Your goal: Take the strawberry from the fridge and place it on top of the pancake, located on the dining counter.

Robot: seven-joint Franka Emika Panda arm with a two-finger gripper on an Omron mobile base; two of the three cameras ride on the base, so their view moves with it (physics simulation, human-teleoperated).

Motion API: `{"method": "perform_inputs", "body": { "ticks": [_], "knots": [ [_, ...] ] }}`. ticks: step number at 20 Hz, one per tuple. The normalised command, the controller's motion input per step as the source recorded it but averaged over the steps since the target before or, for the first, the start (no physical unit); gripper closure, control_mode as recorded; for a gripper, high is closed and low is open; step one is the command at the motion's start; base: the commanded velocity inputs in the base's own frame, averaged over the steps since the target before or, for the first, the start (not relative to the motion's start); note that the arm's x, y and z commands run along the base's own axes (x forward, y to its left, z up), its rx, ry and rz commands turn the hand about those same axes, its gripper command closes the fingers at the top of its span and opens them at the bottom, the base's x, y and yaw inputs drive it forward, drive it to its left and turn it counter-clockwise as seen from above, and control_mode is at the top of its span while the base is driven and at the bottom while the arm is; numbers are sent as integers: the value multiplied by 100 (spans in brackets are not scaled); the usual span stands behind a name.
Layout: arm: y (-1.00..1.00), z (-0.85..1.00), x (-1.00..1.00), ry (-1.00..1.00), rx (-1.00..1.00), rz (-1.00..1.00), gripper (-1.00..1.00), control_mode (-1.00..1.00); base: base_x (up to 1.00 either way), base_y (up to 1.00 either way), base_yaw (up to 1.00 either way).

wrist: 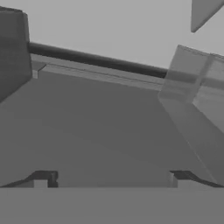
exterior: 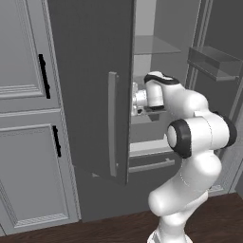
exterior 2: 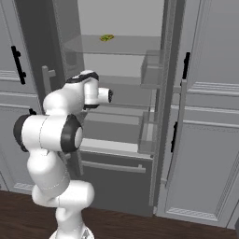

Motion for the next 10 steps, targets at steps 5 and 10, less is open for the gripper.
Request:
{"method": "perform_inputs", "body": {
  "ticks": [5,10],
  "knots": [
    [93,2,-39,-1,0,14,-100,-100,0,0,0],
    [99,3,-42,-4,-1,13,-100,-100,0,0,0]
  ]
}}
